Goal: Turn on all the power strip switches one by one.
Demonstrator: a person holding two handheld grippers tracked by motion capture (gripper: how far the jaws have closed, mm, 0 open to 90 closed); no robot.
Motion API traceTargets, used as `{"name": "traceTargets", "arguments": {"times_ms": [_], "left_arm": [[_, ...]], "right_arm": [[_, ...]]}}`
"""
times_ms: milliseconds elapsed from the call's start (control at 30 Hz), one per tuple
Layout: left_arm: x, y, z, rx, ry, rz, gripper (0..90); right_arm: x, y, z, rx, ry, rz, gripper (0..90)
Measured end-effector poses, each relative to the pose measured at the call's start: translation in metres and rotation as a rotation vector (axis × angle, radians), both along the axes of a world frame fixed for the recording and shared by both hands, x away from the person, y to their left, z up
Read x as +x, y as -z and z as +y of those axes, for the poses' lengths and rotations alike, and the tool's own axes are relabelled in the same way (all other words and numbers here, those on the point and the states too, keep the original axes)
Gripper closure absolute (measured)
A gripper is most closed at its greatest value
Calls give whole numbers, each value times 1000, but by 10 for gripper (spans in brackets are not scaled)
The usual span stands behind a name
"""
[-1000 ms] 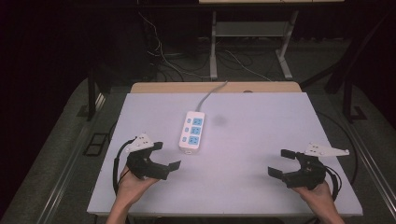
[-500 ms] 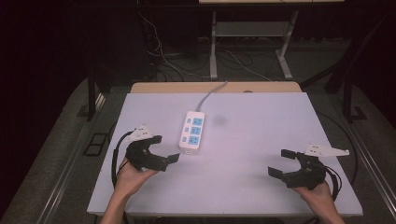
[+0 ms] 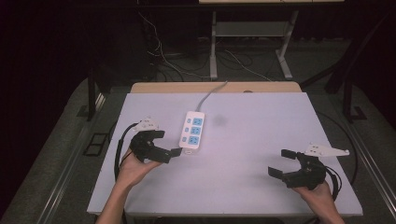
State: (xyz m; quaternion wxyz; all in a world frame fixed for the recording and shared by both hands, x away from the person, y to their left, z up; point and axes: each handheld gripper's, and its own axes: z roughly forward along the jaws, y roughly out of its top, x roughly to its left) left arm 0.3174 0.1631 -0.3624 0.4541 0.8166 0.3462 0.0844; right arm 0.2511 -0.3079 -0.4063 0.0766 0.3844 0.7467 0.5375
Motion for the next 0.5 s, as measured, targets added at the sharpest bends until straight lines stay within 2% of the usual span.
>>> {"name": "traceTargets", "arguments": {"times_ms": [233,500], "left_arm": [[11,-1,-6,33,14,16,0],[26,-2,-9,95,25,35,8]], "right_arm": [[0,0,0,-4,1,0,5],[0,0,0,-6,4,1,5]]}}
